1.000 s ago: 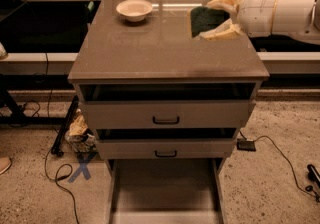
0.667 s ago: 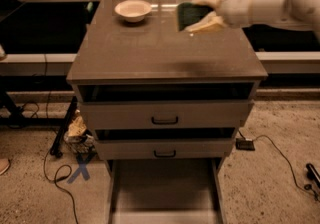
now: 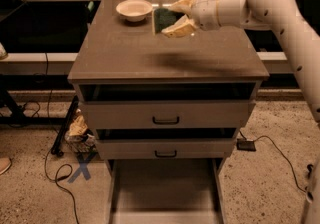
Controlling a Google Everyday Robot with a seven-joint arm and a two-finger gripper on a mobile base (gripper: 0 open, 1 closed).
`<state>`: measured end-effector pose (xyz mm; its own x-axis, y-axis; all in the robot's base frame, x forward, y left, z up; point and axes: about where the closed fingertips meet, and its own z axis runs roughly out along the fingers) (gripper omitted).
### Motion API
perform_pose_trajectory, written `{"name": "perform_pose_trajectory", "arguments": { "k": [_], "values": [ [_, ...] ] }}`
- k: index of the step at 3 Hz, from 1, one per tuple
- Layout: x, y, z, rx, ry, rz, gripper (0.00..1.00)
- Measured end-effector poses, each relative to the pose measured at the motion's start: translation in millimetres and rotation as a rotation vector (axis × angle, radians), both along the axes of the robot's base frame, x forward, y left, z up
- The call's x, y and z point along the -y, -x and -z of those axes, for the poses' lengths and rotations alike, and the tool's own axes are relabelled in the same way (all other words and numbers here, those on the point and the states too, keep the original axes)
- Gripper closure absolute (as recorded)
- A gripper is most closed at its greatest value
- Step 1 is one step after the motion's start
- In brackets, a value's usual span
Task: Pick sponge from bottom drawer and place on counter
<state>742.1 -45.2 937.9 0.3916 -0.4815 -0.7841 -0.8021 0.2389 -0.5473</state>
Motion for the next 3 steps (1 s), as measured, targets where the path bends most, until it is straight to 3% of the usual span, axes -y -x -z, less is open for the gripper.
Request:
{"name": "perform_pose_trajectory", "arguments": {
  "k": [1,2,3],
  "values": [
    [-9.0,-15.0,24.4,-0.108,-0.092,0.03,0.81],
    [-9.3,-25.3,38.5,-0.18,-0.14,0.076,0.58],
    [-5.6,-32.9,51.5,-0.24,-0.15,0.117,0.27]
  ]
}}
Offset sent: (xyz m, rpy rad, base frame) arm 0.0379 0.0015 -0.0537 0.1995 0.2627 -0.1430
